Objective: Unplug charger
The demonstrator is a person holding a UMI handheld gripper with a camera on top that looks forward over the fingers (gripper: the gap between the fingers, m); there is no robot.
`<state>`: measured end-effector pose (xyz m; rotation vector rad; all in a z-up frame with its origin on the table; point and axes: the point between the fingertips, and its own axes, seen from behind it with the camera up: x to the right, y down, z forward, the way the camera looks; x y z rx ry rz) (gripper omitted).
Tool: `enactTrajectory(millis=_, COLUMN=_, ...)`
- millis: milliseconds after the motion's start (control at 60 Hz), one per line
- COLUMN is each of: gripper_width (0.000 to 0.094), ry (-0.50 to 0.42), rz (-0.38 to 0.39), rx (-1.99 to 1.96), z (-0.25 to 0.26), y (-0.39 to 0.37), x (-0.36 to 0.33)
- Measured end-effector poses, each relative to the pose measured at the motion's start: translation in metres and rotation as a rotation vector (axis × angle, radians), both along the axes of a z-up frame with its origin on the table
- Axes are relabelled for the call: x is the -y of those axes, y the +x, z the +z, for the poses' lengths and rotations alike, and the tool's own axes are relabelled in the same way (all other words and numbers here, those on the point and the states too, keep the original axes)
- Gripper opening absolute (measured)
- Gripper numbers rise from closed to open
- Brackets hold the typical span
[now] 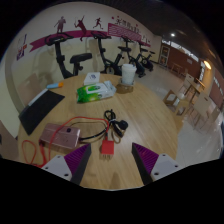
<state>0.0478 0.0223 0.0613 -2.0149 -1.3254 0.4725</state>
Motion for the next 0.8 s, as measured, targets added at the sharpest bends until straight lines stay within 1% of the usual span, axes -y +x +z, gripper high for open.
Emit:
enactTrajectory(millis=217, gripper_width=0.0852, ry=-0.048, rz=-0.021, rx=-0.027, z=0.087, y=0.106, x=0.047)
enactTrajectory(millis=350, gripper_width=0.0862, ry=-0.059, rz=-0.038, rx=-0.049, z=0.124, y=0.167, x=0.067)
enactTrajectory(millis=433, gripper_width=0.0856, ry=-0.047, rz=-0.045, rx=-0.053, z=0.136, y=0.191, x=0.074)
enactTrajectory(millis=533, gripper_width=0.0854, ry=-0.032, rz=-0.032, rx=-0.052, z=0.145, y=0.205, x=0.079)
enactTrajectory(millis=617, gripper_width=0.0858, ry=-0.036, rz=-0.026, rx=-0.073, z=0.149, y=0.206, x=0.082)
enactTrajectory(millis=683, gripper_width=0.086, ry=-0.001, rz=-0.009, rx=-0.064, z=0.151, y=0.205, x=0.081)
enactTrajectory(millis=800, gripper_width=0.0856, ry=0.018, rz=0.005, rx=-0.068, z=0.154, y=0.2, x=0.083)
